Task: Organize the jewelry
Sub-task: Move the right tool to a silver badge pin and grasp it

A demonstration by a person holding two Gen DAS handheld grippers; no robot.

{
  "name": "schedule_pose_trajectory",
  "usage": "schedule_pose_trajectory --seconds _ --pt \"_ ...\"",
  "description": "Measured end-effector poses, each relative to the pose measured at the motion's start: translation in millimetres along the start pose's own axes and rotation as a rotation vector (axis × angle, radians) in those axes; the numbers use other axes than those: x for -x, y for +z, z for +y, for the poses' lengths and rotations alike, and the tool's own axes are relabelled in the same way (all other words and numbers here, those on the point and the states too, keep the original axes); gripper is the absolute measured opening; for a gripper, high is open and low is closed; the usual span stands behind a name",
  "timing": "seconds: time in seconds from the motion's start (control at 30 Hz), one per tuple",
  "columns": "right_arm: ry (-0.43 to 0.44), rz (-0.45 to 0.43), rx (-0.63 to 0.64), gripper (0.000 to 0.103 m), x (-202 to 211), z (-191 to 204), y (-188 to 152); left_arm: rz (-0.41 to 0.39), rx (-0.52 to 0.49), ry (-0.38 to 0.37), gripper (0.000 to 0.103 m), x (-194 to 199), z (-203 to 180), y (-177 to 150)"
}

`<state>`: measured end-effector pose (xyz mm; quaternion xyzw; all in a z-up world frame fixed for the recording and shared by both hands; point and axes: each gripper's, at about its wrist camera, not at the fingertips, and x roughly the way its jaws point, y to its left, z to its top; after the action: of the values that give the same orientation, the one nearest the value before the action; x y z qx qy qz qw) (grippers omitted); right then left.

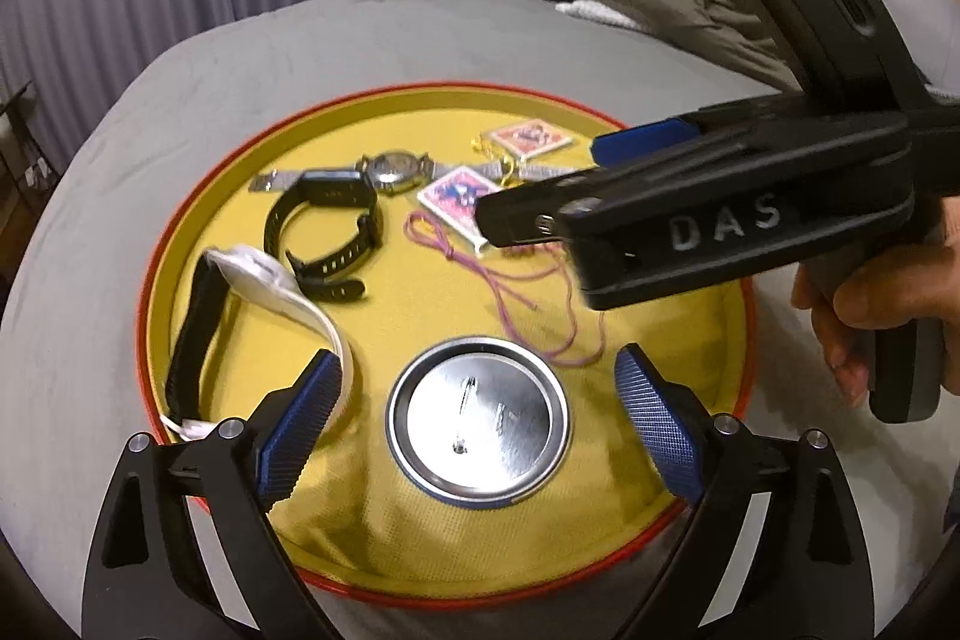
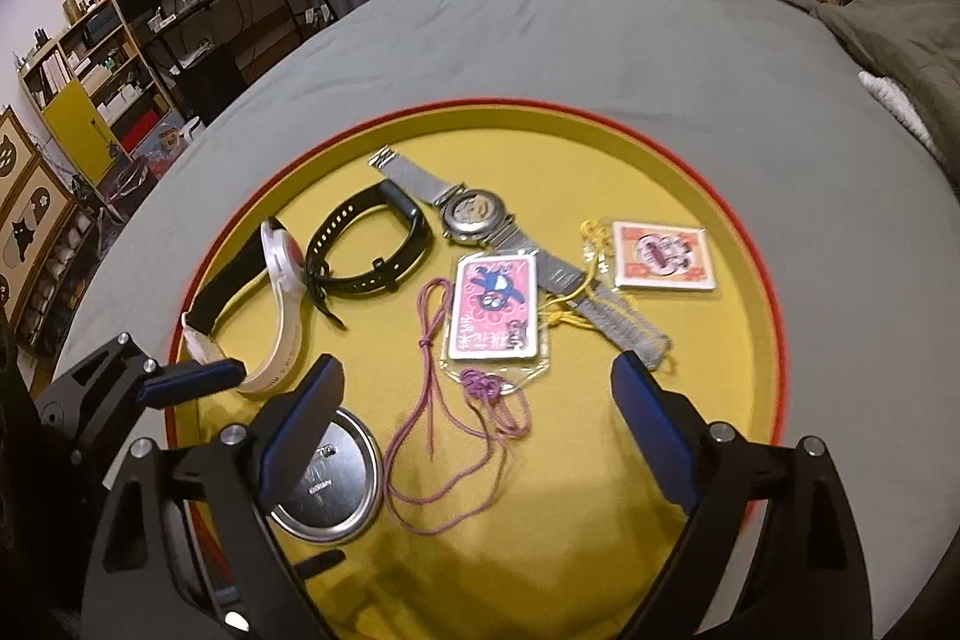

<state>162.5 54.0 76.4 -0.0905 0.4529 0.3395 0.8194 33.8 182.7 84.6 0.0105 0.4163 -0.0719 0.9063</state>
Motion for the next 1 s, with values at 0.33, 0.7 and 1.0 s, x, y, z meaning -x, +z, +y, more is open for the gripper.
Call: schedule_pose_trajectory --seconds 0.33,0.7,1.0 --pt "-0.029 -0.117 -0.038 0.092 55 -22 2 -0.055 -0.043 -0.027 0.097 24 -26 18" --pt "-0.191 -0.201 -0.28 0.094 124 -113 -54 -0.069 -0.192 -0.139 0.098 30 -107 29" --pt "-0.336 -0.186 -0.488 0.094 150 -171 -113 -0.052 -0.253 -0.25 0.098 16 -172 32"
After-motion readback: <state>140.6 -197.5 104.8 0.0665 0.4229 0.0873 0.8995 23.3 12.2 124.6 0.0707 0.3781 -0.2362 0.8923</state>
